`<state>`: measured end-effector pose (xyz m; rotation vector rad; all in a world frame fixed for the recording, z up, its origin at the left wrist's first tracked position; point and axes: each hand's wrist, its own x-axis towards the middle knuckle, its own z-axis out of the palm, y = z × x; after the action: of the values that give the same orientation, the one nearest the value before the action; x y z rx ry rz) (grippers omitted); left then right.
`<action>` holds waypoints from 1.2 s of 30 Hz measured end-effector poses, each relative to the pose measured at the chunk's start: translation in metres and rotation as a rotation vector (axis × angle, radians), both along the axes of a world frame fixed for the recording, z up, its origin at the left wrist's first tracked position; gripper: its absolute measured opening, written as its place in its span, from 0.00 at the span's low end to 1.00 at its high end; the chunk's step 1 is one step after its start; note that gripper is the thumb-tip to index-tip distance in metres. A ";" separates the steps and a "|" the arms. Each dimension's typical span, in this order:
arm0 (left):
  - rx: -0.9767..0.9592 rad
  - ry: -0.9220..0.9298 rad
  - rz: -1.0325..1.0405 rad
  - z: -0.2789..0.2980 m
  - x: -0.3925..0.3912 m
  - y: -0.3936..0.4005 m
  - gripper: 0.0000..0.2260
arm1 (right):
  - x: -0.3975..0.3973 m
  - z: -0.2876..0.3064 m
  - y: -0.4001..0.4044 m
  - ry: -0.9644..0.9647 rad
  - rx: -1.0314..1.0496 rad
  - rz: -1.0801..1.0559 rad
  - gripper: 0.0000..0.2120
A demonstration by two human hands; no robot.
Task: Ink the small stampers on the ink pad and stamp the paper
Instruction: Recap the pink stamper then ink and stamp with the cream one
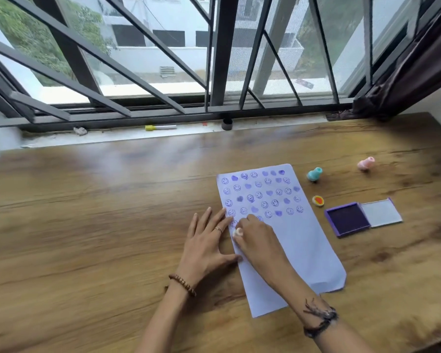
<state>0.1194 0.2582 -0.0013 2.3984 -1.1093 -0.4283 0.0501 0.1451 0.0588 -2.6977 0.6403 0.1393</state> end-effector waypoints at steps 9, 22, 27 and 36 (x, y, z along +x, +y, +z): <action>-0.144 0.138 0.059 0.011 0.004 -0.001 0.35 | -0.043 0.021 -0.069 -0.505 1.129 -0.678 0.04; -0.309 0.129 -0.016 0.046 -0.059 -0.168 0.12 | -0.094 0.020 -0.181 -0.607 1.339 -0.837 0.06; -0.221 0.076 -0.079 0.044 -0.063 -0.221 0.14 | -0.105 0.018 -0.209 -0.607 1.398 -0.827 0.05; -0.433 0.498 0.223 0.050 -0.059 -0.242 0.05 | -0.115 0.008 -0.240 -0.601 1.270 -0.659 0.06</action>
<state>0.0606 0.0166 0.0492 1.8648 -0.6256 -0.5961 -0.0653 -0.0945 0.0670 -1.1436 0.8045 -0.3227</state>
